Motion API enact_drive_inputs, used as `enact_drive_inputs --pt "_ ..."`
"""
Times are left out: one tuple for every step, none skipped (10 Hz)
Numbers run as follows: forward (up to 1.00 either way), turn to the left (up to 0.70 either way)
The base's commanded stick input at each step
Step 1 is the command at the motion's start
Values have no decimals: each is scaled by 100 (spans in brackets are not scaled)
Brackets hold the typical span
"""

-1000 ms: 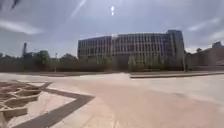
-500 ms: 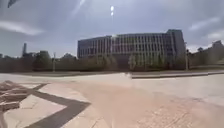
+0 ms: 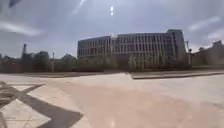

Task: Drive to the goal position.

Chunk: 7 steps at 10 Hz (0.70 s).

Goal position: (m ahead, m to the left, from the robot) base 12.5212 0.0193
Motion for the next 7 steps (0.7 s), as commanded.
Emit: enact_drive_inputs --pt "100 0" --pt "100 0" --pt "100 0" --pt "100 0" --pt "100 0" --pt "100 0" --pt "100 0"
